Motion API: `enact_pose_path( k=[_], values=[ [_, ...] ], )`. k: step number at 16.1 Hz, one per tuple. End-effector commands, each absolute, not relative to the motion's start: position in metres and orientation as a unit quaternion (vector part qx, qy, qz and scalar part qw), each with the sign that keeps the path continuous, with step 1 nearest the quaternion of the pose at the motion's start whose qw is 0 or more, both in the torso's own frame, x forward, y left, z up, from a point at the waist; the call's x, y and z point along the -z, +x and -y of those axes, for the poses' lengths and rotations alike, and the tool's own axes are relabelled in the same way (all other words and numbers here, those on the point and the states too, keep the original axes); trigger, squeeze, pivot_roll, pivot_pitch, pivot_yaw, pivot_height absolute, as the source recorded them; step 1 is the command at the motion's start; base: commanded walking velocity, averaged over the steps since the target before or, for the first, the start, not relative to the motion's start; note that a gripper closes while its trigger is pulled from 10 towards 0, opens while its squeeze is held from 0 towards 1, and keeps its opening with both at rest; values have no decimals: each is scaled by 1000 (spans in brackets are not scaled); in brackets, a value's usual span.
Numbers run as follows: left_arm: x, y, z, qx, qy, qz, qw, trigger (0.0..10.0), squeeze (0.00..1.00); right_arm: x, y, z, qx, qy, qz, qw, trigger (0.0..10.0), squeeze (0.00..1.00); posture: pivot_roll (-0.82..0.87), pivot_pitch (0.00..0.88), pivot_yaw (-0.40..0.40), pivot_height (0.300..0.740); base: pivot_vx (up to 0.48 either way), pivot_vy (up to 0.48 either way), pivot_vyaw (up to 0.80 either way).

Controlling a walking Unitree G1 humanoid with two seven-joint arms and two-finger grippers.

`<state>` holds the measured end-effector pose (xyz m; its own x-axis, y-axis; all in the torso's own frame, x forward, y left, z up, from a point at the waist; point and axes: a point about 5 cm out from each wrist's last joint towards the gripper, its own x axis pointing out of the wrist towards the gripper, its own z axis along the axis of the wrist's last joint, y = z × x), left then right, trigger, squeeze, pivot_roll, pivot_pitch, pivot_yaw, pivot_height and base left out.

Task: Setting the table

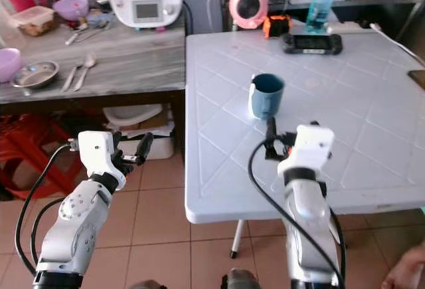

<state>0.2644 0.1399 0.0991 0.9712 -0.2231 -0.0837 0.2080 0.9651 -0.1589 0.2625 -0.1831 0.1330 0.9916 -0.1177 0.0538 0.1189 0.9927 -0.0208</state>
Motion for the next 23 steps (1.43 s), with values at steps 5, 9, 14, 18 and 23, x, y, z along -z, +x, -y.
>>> enact_pose_path(
  k=[5, 9, 14, 18, 23],
  values=[
    [-100, 253, -145, 114, -57, -75, 989, 10000, 0, -137, 285, 187, 52, -21, 5, 998, 10000, 0, -31, 0, 90, 731, 0, 0, 0],
    [-103, 249, -150, 121, -44, -86, 988, 10000, 0, -133, 291, 189, 60, -23, -26, 998, 10000, 0, -14, 0, 111, 731, 0, 0, 0],
    [-105, 244, -154, 131, -33, -102, 986, 10000, 0, -137, 301, 190, 54, -18, -34, 998, 3451, 0, 3, 25, 128, 731, 0, 0, 0],
    [-105, 243, -154, 131, -30, -108, 985, 10000, 0, -143, 312, 196, 48, -22, -35, 998, 0, 0, 10, 24, 125, 731, 0, 0, 0],
    [-105, 245, -152, 130, -32, -112, 985, 10000, 0, -149, 325, 196, 26, -20, -43, 999, 0, 0, 8, 19, 119, 731, 0, 0, 0]
  ],
)
